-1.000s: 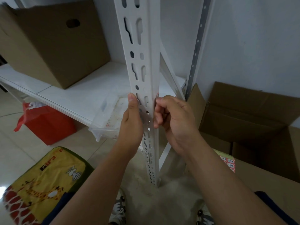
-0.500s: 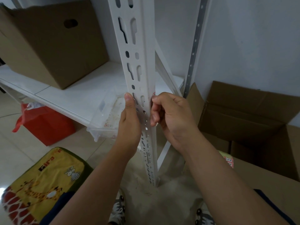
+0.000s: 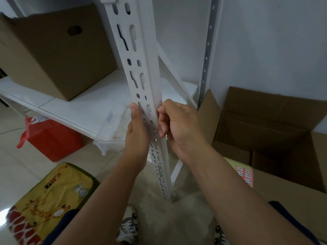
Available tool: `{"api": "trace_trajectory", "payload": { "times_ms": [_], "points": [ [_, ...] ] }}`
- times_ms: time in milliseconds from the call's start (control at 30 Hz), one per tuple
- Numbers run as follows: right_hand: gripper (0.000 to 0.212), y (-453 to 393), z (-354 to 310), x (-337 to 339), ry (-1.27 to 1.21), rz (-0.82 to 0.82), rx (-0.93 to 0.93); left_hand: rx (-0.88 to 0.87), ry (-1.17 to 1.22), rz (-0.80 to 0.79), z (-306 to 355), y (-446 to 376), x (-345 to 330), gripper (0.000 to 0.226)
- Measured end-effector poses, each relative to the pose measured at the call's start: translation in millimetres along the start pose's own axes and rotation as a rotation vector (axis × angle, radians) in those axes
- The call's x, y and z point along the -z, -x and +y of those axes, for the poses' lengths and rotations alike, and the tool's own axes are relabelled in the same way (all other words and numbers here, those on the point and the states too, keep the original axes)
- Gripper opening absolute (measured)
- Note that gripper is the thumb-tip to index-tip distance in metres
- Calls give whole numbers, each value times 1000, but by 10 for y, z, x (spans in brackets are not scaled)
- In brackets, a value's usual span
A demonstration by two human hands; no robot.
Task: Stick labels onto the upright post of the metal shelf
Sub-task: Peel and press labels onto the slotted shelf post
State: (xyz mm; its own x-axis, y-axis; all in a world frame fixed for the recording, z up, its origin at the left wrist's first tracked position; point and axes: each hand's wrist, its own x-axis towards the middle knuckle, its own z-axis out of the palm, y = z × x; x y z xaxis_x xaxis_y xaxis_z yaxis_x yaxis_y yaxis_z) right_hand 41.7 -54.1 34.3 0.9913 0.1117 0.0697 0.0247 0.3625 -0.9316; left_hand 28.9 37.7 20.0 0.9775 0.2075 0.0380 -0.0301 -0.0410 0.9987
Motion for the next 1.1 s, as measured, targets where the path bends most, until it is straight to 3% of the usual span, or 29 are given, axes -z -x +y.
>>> {"api": "trace_trajectory", "payload": {
  "times_ms": [333,533,667,767,867,1000,1100],
  "points": [
    [37,-15,71,100,-104,-99,-4,23,-1,-32,0,-21,49,67],
    [39,-34,35,70,-34,-53,14,43,20,6,21,-18,28,54],
    [44,6,124,37,130,66,0,58,34,29,28,-10,3,52],
    [40,50,190,57,42,49,-2,54,11,6,5,-23,36,54],
    [27,85,188,85,18,16,72,43,-32,-22,10,-23,80,57],
    [2,156,117,48,251,85,248,12,-50,-57,41,-25,106,53],
    [2,148,91,34,391,134,382,-16,-56,-73,42,-37,117,53]
  ]
}}
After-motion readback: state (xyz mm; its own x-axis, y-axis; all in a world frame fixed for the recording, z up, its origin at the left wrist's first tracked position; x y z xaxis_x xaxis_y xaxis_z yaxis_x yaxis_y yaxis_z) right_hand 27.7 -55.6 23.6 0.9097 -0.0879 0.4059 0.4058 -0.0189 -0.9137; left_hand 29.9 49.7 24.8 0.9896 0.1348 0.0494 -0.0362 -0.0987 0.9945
